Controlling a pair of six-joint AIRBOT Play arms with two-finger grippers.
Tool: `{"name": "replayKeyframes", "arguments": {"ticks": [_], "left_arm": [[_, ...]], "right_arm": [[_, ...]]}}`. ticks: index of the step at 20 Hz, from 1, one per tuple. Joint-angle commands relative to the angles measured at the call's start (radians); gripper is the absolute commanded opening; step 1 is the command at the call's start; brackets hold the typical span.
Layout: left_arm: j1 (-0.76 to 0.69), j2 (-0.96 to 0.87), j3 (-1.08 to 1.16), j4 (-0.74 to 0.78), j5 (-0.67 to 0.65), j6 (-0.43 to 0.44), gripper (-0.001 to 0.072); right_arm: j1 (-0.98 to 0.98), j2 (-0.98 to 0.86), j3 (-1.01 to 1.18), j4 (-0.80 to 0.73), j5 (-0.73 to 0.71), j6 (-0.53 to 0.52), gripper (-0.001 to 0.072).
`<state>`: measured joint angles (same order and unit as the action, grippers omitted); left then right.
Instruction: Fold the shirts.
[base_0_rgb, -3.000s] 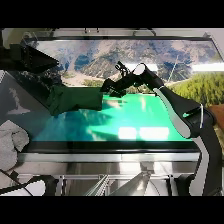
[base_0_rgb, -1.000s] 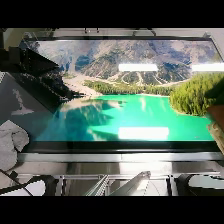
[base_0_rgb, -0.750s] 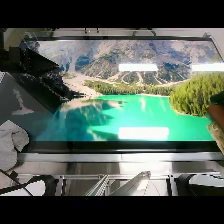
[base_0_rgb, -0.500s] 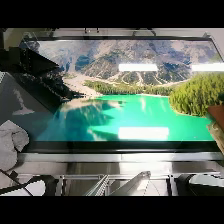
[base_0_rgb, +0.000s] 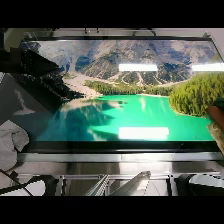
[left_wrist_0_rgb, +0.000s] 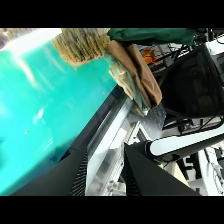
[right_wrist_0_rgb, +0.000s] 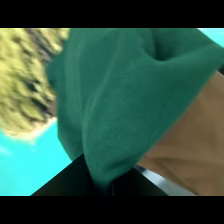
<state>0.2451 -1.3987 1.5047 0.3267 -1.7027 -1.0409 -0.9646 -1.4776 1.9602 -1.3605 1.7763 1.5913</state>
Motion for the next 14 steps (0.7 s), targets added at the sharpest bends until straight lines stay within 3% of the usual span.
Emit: {"name": "replayKeyframes", "arguments": {"ticks": [1,5,9,11,14], "left_arm": [[-0.006,0.000,-0.001,0.067,0.004,0.000,0.0235],[-0.020,0.000,-0.001,0.072,0.004,0.000,0.0234],[-0.023,0.000,-0.001,0.071,0.005,0.000,0.0235],[-0.023,0.000,-0.001,0.071,0.004,0.001,0.0235],[-0.023,0.000,-0.001,0.072,0.004,0.000,0.0235]], "right_arm": [[-0.004,0.039,-0.066,-0.271,0.066,0.032,0.0021],[-0.008,0.061,-0.229,-0.349,0.067,0.032,0.0021],[-0.007,0.095,-0.505,-0.578,0.063,0.062,0.0021],[-0.007,0.093,-0.610,-0.657,-0.012,0.063,0.0021],[-0.006,0.093,-0.715,-0.660,-0.179,0.062,0.0023]]}}
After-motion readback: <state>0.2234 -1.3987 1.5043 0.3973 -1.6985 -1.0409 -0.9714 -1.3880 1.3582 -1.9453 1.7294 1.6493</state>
